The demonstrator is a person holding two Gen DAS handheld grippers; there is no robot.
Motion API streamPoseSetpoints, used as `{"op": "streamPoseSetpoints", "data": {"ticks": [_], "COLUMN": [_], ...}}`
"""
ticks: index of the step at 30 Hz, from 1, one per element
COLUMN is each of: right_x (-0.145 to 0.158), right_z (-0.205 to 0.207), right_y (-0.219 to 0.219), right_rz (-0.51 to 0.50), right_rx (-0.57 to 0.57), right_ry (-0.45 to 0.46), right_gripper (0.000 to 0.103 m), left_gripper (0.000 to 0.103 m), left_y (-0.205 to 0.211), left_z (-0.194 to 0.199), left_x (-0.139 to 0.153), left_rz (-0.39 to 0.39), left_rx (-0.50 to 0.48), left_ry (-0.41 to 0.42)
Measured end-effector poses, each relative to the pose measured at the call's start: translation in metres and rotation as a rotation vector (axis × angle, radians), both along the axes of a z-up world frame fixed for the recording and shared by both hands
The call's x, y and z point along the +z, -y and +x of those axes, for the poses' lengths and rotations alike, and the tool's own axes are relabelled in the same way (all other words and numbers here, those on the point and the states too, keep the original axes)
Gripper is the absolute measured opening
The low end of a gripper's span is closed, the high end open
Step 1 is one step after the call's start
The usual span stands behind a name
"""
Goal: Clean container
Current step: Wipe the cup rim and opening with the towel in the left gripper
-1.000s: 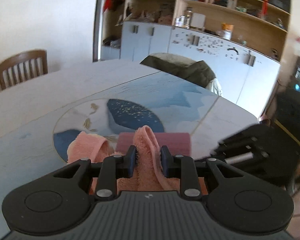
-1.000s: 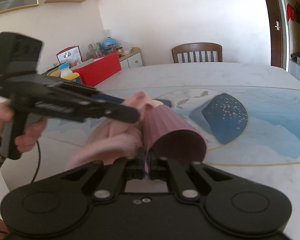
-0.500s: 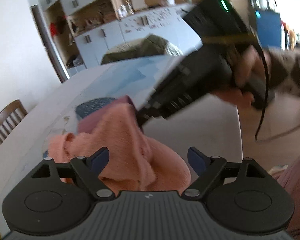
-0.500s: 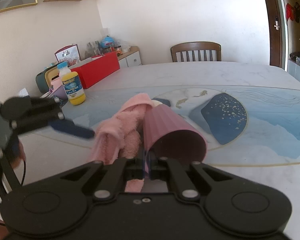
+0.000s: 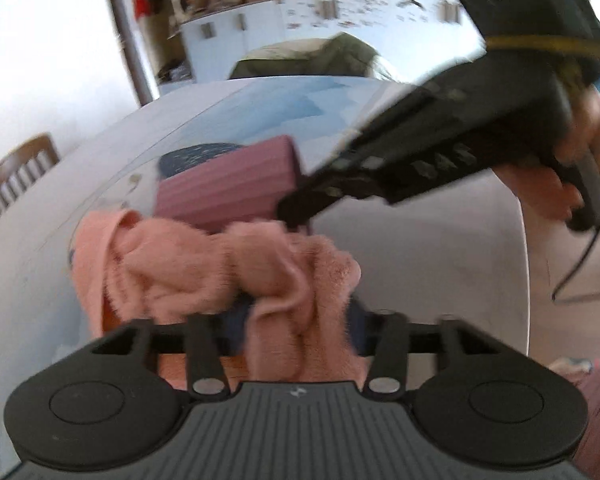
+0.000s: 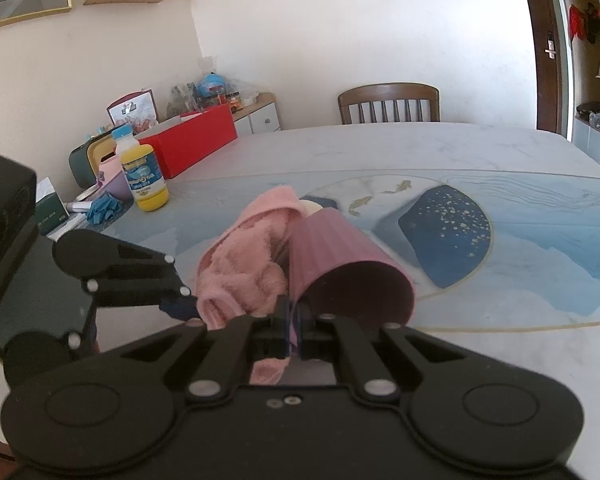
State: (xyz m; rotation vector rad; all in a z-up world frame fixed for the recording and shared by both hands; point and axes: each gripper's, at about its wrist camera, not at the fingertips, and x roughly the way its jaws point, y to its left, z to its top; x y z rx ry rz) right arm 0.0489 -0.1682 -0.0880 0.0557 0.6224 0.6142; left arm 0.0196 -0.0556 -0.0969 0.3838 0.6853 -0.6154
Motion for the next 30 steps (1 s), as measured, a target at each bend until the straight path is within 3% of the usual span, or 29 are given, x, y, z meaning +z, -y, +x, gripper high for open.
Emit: {"op": "streamPoseSetpoints", "data": {"ticks": [3,6,9,12,16,20,25,30], "right_x": [0.000,0.000,0.000,0.000,0.000,0.000,-0.001,-0.001], "right_z": [0.001,0.001,0.001,0.001,0.000,-0.002,-0.002,-0.002], "right_y": [0.001,0.001,0.002,0.002,0.001,0.000,0.002,0.002], "right_rz": [0.001,0.000,-0.004,-0.012,-0.009,-0.011,-0.010,-0.009], "right_rx": [-0.001,-0.001,0.000,0.003,0.002,0.005,0.002,0.010], "right_ry": [0.000,0.002,0.006,0.010,0.011,0.017,0.021,0.023], "right_gripper": [0.003,0.003,0.003,0.003,0.003,0.003,0.003,0.003], "left_gripper": [0.017,0.013,0.012,0.012,0.012,0.012,0.012,0.012], "left_y": [-0.015,-0.028,-0.035,-0.034,-0.013,0.018,0.015,0.000], "left_z": [0.008,0.012,0.010,0.011,0.014,0.026,0.048,0.062], "left_x": [0.004,0.011,0.029,0.054,0.073,0.068,0.061,0.053], "left_rz": [-0.082,-0.161,-0.215,-0.275,-0.301,-0.250,-0.290,-0.290], "left_rx": [0.059,0.110,0.142,0.125,0.058,-0.008,0.024,0.110], "left_ry": [-0.048,-0.060,-0.015,0.013,0.023,0.003,-0.046,-0.040]}}
